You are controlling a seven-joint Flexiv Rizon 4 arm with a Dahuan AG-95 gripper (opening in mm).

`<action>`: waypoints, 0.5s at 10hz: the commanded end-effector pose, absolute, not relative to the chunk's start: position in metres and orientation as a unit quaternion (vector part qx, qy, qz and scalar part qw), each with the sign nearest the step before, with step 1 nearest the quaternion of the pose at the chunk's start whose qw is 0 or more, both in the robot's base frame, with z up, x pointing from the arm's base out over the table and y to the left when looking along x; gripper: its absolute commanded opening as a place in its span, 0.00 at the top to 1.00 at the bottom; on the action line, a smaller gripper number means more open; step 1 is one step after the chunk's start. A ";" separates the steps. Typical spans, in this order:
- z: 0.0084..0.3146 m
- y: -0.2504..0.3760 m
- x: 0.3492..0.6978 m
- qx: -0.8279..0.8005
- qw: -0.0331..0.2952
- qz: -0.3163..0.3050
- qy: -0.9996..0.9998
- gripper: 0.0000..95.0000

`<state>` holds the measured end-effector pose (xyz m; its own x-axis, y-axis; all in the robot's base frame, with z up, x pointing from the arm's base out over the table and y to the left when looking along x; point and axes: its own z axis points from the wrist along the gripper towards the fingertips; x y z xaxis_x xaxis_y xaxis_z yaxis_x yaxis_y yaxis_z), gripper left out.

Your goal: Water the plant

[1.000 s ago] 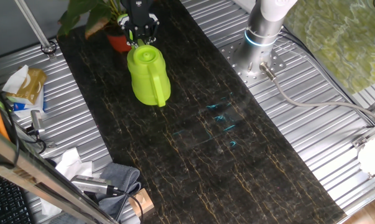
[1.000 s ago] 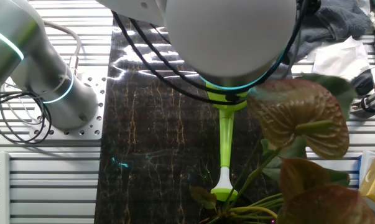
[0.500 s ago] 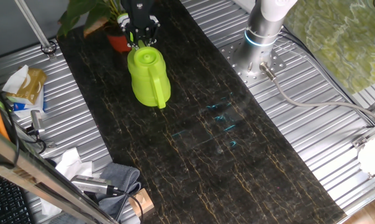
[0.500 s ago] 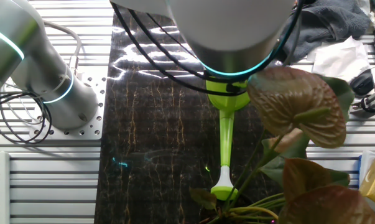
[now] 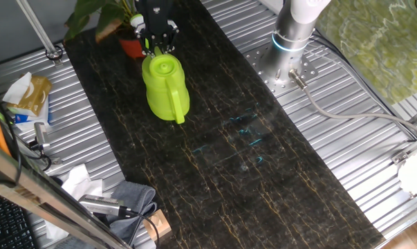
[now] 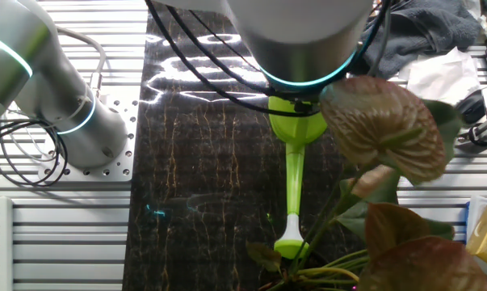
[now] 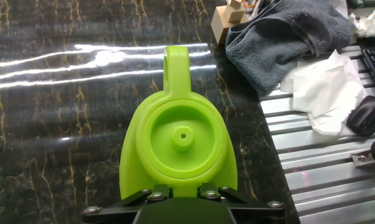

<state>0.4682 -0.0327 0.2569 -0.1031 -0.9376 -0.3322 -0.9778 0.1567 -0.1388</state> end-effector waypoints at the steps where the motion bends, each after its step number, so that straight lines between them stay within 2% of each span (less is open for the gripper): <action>1: 0.256 -0.030 0.469 -0.648 0.169 0.053 0.741 1.00; 5: 0.254 -0.026 0.469 -0.659 0.155 0.035 0.735 1.00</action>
<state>0.4687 -0.0256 0.2526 -0.0830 -0.9583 -0.2733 -0.9796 0.1288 -0.1541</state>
